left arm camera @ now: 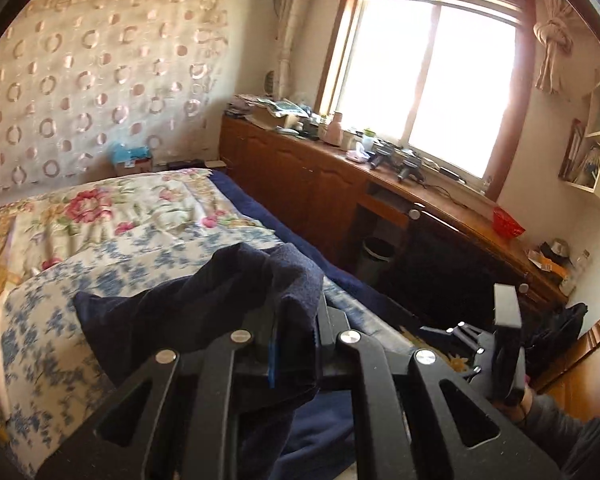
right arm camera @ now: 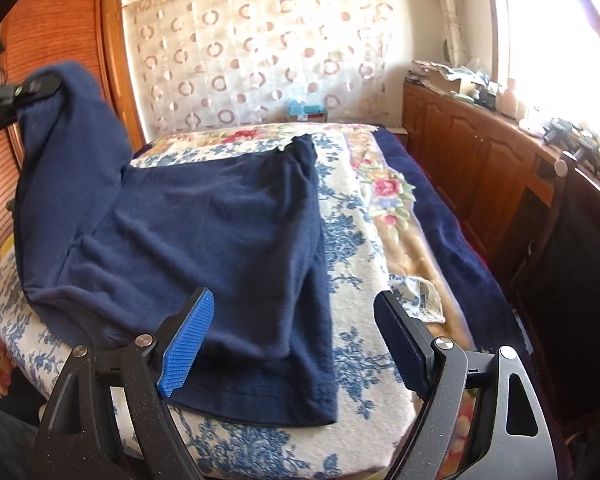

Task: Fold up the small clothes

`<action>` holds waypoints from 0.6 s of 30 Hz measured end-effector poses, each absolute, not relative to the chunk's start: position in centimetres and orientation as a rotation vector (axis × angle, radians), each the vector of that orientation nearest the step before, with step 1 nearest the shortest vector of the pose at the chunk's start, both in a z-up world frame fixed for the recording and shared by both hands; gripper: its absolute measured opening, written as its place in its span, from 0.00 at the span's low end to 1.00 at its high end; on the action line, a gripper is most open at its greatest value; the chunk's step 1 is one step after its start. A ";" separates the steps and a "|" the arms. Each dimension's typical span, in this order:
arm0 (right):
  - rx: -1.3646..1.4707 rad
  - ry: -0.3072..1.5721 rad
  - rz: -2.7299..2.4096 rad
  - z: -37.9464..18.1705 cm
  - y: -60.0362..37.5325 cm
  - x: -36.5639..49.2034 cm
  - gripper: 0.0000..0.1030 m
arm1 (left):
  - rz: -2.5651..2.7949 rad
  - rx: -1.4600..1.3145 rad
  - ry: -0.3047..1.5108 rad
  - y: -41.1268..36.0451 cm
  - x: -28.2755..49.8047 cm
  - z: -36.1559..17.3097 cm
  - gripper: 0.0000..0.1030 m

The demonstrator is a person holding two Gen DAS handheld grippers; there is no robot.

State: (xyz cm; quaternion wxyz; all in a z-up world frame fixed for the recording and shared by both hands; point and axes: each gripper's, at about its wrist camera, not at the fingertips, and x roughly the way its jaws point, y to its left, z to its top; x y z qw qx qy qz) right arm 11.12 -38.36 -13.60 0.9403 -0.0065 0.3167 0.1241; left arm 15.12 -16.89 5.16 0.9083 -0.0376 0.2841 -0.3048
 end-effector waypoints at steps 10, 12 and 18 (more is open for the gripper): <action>-0.022 0.641 0.243 -13.6 -39.3 11.4 0.82 | -0.675 0.034 0.668 -22.1 14.9 3.9 0.14; -0.014 0.636 0.246 -13.5 -39.4 11.4 0.82 | -0.673 0.048 0.687 -22.3 14.7 3.4 0.28; -0.018 0.640 0.247 -13.6 -38.9 11.6 0.82 | -0.643 0.070 0.681 -20.3 13.1 2.8 0.52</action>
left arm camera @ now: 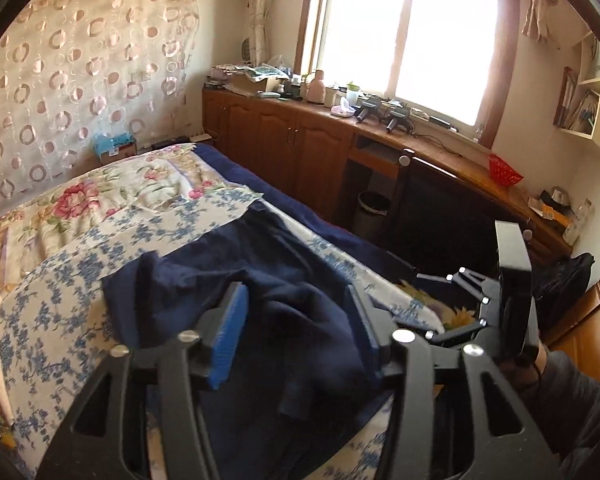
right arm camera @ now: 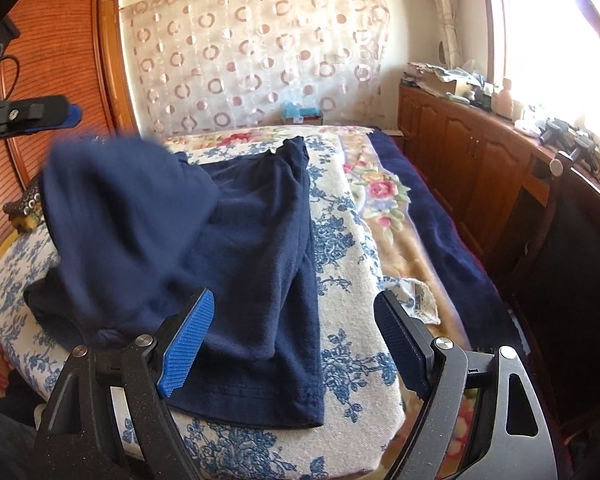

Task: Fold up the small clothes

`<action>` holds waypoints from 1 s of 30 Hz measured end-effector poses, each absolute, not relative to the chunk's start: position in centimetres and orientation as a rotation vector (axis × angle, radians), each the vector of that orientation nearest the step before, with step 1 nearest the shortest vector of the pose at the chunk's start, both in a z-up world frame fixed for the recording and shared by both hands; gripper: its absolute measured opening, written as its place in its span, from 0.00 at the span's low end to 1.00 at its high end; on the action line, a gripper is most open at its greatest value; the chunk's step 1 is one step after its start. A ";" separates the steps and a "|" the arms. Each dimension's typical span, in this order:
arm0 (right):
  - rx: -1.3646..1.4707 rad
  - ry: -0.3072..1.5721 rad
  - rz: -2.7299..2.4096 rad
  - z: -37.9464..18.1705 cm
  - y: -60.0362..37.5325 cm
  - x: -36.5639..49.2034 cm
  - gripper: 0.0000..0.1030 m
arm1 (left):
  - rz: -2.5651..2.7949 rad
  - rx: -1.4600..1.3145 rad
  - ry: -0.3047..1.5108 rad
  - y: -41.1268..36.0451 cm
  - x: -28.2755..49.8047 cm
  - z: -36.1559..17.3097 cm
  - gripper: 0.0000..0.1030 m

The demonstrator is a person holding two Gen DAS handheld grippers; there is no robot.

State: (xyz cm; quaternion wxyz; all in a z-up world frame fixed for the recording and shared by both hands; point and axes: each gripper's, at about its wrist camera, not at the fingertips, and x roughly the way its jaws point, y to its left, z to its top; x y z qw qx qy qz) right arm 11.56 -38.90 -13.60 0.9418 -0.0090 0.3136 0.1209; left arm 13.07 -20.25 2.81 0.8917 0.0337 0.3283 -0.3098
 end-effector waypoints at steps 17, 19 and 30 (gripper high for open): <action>-0.073 0.587 0.335 -10.8 -33.2 14.3 0.82 | -0.329 -0.008 0.716 -7.8 8.7 -3.6 0.53; -0.091 0.585 0.355 -10.5 -32.1 14.7 0.82 | -0.309 -0.013 0.713 -7.1 8.4 -4.0 0.53; -0.198 0.589 0.426 -8.9 -27.3 16.7 0.82 | -0.288 -0.053 0.721 -4.9 8.0 -5.7 0.53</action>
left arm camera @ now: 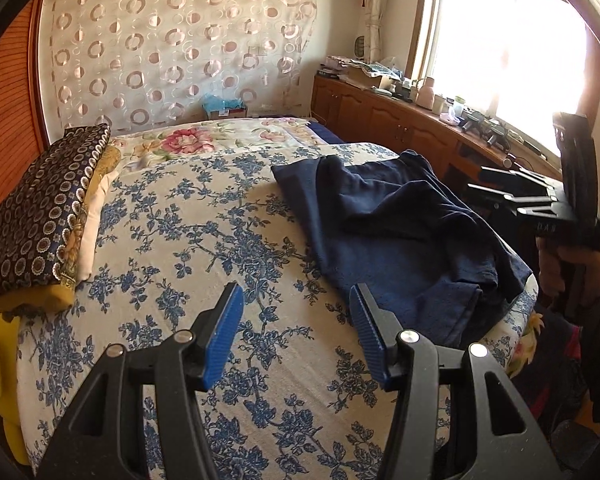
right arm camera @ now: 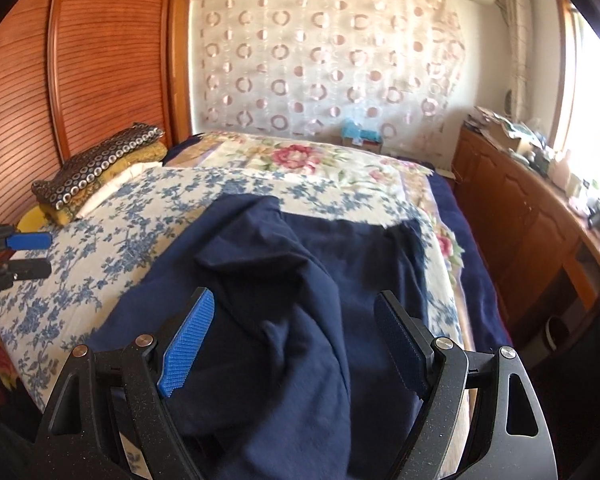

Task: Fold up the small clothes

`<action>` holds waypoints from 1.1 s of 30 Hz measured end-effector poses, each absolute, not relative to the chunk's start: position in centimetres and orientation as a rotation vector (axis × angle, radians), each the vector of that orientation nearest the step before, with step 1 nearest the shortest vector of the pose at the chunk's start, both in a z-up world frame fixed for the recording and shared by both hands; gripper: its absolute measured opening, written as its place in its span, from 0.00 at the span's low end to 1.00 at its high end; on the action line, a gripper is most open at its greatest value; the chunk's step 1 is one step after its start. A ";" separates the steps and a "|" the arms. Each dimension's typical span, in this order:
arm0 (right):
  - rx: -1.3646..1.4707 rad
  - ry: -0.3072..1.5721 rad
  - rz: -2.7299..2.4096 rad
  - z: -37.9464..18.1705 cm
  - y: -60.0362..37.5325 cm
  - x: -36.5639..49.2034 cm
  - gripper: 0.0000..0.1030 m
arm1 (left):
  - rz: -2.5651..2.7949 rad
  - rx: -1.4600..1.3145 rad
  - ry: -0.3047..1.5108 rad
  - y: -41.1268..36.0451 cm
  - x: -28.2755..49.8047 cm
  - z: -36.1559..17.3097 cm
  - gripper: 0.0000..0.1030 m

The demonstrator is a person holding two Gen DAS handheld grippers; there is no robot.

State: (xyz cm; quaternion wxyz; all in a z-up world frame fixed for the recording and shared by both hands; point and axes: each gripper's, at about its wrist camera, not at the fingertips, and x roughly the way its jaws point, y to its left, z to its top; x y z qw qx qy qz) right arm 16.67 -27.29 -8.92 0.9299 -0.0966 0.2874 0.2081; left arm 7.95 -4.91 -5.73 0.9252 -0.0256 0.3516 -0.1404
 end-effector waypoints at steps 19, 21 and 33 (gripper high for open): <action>-0.376 0.824 0.622 -12.6 -17.1 24.5 0.81 | -0.285 -0.071 0.724 -4.3 7.8 -6.4 0.53; -0.393 0.862 0.629 -13.8 -16.5 25.0 0.80 | -0.290 -0.070 0.728 -4.4 7.8 -6.5 0.53; -0.394 0.840 0.614 -13.7 -19.2 25.5 0.07 | -0.301 -0.072 0.734 -4.9 7.8 -6.9 0.53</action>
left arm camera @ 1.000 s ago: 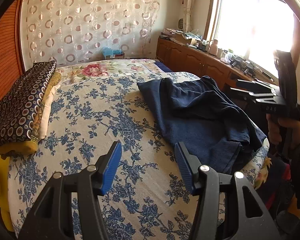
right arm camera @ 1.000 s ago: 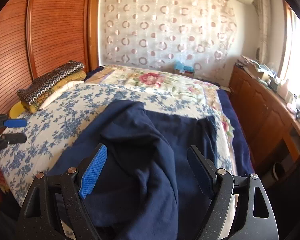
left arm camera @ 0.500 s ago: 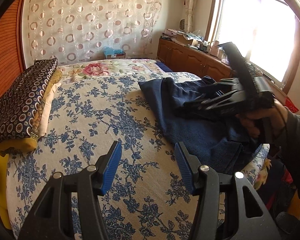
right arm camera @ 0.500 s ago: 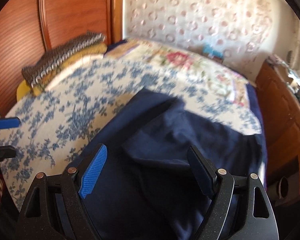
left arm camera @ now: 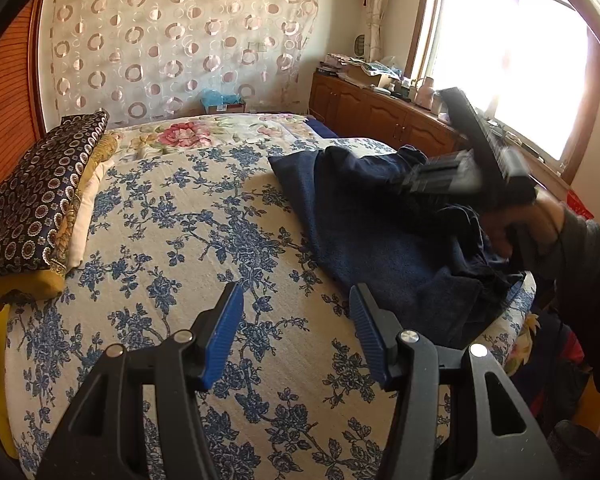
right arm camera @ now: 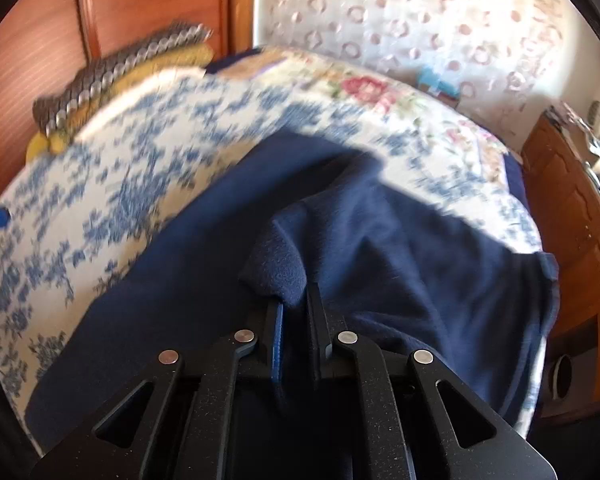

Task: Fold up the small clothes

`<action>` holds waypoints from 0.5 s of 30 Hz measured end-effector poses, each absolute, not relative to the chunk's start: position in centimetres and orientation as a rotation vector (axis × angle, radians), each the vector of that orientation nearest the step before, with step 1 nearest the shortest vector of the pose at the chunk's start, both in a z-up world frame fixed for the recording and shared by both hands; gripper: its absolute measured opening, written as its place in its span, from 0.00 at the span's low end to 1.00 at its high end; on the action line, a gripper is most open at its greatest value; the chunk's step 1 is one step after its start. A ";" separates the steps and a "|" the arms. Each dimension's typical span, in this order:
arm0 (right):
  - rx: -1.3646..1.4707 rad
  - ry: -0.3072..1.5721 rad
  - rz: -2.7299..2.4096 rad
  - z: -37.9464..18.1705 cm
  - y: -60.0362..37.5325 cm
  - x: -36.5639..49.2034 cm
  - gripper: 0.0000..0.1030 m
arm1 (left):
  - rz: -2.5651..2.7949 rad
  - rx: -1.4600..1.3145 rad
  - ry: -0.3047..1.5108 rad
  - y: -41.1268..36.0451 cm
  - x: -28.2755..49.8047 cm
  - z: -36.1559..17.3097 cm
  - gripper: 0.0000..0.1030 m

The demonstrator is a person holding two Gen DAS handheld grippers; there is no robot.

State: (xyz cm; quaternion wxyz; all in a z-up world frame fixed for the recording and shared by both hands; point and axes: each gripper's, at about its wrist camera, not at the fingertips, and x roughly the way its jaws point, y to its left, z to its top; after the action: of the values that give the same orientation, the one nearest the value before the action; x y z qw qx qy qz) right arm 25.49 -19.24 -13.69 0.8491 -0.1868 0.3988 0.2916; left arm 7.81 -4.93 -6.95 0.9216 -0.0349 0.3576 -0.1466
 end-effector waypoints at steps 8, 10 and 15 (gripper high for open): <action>-0.209 0.741 0.385 -7.1 -28.7 30.7 0.06 | -0.302 -0.086 0.744 -4.9 8.0 -7.3 0.53; -0.204 0.770 0.306 -7.6 -30.4 32.8 0.07 | -0.305 -0.082 0.742 -5.0 8.0 -7.3 0.53; -0.204 0.820 0.159 -9.7 -32.6 34.5 0.38 | -0.312 -0.078 0.746 -5.2 8.0 -7.4 0.53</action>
State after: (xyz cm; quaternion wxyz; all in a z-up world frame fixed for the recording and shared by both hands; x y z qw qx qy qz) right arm 34.48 -32.59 -9.71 0.9091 -0.0987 0.3973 0.0771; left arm 7.98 -5.23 -7.44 0.9187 -0.0380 0.3626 -0.1519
